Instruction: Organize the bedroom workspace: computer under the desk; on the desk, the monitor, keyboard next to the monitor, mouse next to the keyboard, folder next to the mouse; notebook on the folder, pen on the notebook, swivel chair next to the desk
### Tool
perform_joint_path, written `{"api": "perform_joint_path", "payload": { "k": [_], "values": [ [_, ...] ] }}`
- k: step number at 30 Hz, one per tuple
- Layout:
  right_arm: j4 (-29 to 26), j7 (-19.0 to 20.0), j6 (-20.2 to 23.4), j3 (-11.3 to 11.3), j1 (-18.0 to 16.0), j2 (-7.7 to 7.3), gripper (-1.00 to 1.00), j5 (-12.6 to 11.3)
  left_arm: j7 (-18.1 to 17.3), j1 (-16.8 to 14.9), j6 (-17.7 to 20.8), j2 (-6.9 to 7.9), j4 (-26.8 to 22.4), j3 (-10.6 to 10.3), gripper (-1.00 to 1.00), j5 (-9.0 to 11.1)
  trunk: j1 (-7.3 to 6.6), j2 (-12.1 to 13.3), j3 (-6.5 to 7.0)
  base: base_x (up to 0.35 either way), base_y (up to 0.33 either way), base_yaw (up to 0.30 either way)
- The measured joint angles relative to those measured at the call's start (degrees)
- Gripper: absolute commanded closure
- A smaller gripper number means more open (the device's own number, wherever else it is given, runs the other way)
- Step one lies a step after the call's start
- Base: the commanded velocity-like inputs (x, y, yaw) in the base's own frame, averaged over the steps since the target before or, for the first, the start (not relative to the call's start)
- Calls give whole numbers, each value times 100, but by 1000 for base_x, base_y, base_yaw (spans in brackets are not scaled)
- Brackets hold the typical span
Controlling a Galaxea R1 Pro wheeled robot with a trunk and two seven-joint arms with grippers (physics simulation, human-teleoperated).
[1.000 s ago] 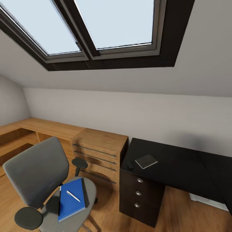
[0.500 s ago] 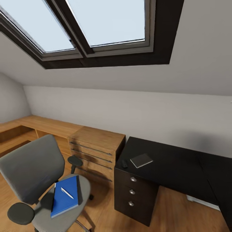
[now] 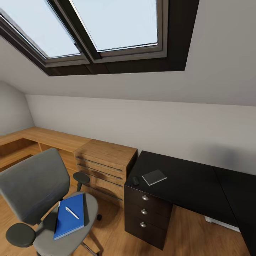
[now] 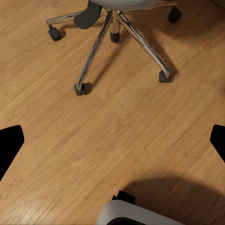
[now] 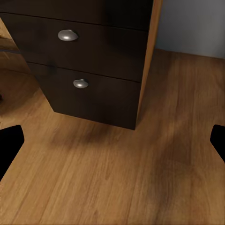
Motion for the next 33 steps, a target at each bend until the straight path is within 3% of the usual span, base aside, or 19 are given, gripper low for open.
{"api": "perform_joint_path", "payload": {
  "k": [21, 26, 33],
  "values": [
    [-14, -2, 93, 5, -1, -33, -100, 56, 11, 1, 20, 0, -1, 1, -100, 5, -2, 0, 0, 45, 0, 246],
    [-14, -3, 93, 0, -1, -33, -100, 321, 11, 0, 18, 0, -1, 3, -100, 8, -1, 1, -10, 230, 0, 269],
    [-14, -3, 93, -4, -1, -33, -100, 346, 11, 0, 18, 8, -1, 7, -100, 8, 0, 0, -26, 22, 0, 269]
  ]
}}
